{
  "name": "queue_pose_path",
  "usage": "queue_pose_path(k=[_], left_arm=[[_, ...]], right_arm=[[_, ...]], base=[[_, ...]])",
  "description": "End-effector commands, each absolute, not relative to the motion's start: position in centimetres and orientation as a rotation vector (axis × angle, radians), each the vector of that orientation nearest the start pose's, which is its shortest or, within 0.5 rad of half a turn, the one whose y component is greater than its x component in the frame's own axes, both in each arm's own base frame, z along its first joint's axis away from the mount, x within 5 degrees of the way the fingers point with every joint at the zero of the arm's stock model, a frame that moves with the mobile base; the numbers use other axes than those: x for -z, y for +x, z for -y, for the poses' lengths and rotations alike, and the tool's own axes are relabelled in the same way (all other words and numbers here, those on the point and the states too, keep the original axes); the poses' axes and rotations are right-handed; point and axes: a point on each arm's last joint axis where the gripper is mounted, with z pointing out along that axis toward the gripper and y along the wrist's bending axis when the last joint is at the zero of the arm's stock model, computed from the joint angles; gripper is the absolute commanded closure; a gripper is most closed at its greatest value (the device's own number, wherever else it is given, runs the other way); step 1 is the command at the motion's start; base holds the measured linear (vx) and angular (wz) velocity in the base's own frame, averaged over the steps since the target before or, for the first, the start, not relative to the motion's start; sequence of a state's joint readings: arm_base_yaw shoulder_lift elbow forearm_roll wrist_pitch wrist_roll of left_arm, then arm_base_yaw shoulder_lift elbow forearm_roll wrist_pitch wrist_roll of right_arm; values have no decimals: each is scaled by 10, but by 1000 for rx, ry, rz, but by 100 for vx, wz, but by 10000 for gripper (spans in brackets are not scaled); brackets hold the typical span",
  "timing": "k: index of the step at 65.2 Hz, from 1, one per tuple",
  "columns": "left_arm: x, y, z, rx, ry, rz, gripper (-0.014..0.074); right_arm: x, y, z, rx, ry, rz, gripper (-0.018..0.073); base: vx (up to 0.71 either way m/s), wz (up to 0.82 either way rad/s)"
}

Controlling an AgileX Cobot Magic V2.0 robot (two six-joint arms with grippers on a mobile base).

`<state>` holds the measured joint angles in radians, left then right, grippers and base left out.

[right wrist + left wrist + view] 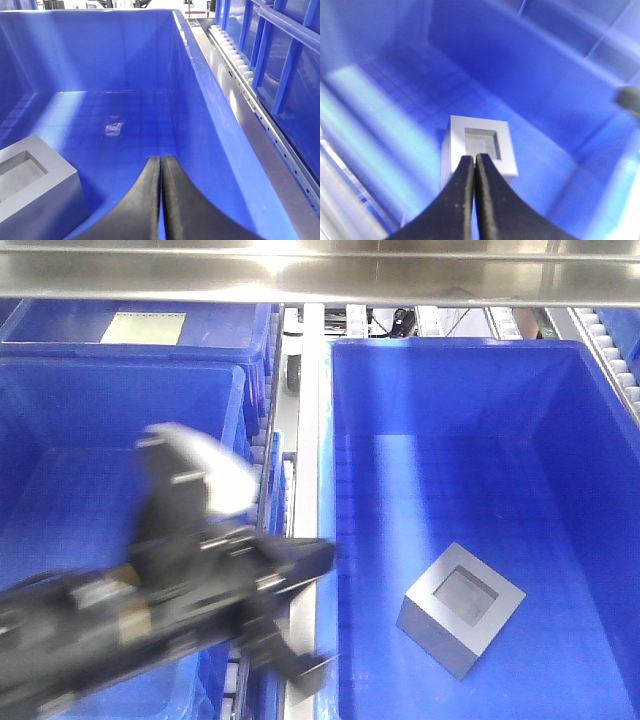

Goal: Sort gray base to blue bin
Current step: 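Open the left gripper and withdraw it from the bin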

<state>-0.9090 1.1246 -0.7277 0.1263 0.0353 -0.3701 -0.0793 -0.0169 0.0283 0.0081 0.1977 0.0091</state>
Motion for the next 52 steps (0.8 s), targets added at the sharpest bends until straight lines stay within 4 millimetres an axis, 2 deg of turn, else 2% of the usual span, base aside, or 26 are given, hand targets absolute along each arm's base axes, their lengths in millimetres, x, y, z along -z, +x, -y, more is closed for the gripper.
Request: queue_pose_path(k=[1, 16, 31, 41, 52], left_arm=[[-330, 134, 174, 846, 592, -1741, 604], [-316, 97, 126, 877, 566, -1666, 604], [-300, 66, 86, 918, 528, -1555, 604], [-294, 52, 68, 940, 504, -1487, 604], [-292, 45, 58, 945, 491, -1462, 604]], right_arm=[[-191, 56, 4, 61, 65, -1643, 564], [-191, 56, 4, 61, 65, -1643, 564], [-191, 56, 4, 61, 65, -1643, 564], [-191, 56, 4, 61, 65, -1643, 564], [-191, 56, 4, 61, 65, -1643, 564]], base=[[0, 0], [0, 0], [0, 0], [0, 0], [0, 0]])
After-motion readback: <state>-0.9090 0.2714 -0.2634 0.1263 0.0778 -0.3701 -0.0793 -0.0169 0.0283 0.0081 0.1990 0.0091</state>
